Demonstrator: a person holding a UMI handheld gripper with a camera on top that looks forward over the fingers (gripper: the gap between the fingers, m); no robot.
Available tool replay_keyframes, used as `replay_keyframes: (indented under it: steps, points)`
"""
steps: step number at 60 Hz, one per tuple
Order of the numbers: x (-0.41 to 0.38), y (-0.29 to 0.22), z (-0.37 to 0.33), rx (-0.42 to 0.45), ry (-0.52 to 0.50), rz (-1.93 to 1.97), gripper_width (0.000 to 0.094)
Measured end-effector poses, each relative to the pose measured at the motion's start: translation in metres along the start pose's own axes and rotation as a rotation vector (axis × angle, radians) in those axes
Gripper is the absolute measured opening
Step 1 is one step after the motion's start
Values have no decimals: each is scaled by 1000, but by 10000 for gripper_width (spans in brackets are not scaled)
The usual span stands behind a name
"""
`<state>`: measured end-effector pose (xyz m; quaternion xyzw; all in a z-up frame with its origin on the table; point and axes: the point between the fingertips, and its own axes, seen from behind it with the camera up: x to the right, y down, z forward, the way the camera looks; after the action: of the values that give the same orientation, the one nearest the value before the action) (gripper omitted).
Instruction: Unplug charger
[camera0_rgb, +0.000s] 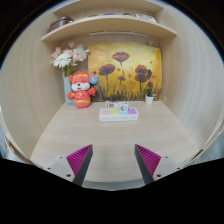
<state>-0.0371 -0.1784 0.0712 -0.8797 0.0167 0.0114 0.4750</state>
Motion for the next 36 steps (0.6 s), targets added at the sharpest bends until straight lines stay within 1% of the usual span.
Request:
replay_keyframes:
  steps: [10, 17, 22, 24, 26, 30, 33, 34, 35, 36]
  points:
    - [38, -43, 90, 4, 33, -8, 848]
    - [51, -75, 149, 11, 20, -24, 838]
    - [60, -92, 186, 17, 17, -19, 809]
    - [61, -99, 198, 22, 10, -15, 770]
    - [61, -104, 208, 28, 2, -13, 711]
    - [58, -107, 225, 22, -9, -15, 529]
    - [52, -106, 235, 11, -33, -13, 452]
    - [53, -105, 235, 1, -28, -16, 445]
    - [53, -108, 237, 18, -21, -18, 435]
    - [51, -108, 238, 19, -25, -22, 396]
